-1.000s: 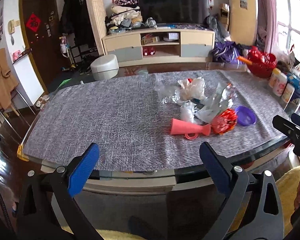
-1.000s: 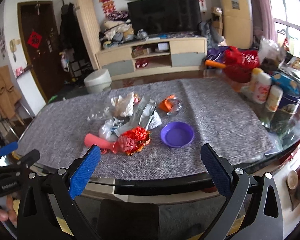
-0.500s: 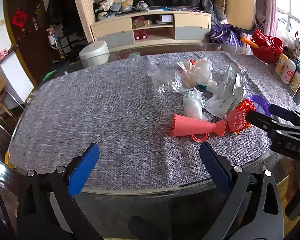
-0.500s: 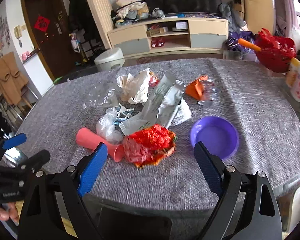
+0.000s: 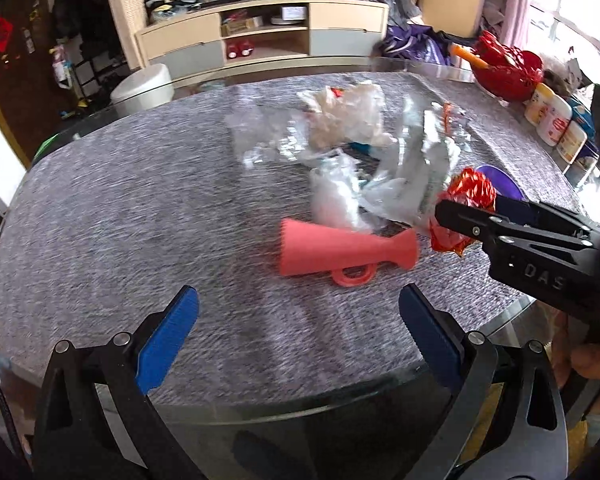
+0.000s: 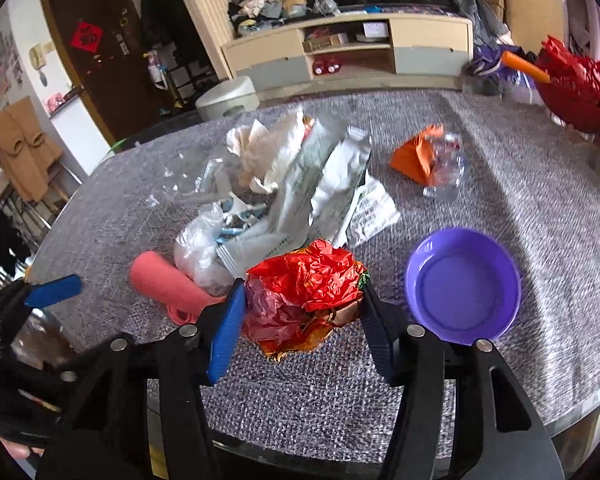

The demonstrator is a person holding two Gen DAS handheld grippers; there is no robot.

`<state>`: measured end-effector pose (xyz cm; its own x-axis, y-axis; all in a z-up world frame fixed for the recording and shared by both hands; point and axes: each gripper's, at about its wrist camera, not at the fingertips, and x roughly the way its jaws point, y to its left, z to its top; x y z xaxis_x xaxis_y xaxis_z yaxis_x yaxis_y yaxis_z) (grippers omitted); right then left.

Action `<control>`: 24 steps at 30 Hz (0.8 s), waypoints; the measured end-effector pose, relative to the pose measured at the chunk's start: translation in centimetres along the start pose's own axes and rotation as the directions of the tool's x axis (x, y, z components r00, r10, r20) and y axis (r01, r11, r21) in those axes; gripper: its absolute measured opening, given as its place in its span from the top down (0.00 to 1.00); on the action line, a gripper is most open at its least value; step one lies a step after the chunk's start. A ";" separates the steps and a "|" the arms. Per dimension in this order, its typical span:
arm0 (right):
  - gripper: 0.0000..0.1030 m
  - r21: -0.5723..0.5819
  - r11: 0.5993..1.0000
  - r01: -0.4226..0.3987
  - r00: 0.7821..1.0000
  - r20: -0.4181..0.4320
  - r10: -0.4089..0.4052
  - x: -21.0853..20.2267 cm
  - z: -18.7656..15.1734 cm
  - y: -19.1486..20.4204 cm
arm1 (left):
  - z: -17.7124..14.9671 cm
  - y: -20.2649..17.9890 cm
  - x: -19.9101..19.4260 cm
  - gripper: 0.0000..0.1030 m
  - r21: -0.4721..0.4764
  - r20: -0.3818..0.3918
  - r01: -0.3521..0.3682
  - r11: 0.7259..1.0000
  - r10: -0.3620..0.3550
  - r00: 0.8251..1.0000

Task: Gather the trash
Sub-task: 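Grasp the red crumpled foil with the right tool while the left tool grasps the pink plastic horn, then lower both held items into the grey bin and open both tools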

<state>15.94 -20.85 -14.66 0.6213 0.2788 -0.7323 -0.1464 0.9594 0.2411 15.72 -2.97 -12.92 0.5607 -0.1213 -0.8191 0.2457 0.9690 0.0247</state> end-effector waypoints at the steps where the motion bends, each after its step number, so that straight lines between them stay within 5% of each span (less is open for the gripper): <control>1: 0.46 -0.003 1.000 0.005 1.000 0.006 -0.005 -0.1 0.2 -0.1 | 0.2 -0.2 0.3 0.08 0.002 0.000 0.005 1.000 -0.005 1.000; 18: 0.46 0.026 1.000 -0.004 1.000 0.018 0.003 -0.7 1.4 -1.9 | 2.0 -2.4 5.7 0.08 0.023 -0.039 0.062 0.998 -0.061 0.997; 24: 0.46 0.036 0.999 -0.003 1.000 0.011 0.002 -1.2 0.9 -2.1 | 1.7 -2.3 5.0 0.17 0.027 -0.019 0.098 0.995 -0.097 0.995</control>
<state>16.14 -23.26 -13.72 0.6296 0.2803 -0.7246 -0.1203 0.9566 0.2655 19.27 -6.15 -16.09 0.5189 -0.2108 -0.8284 0.3203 0.9464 -0.0402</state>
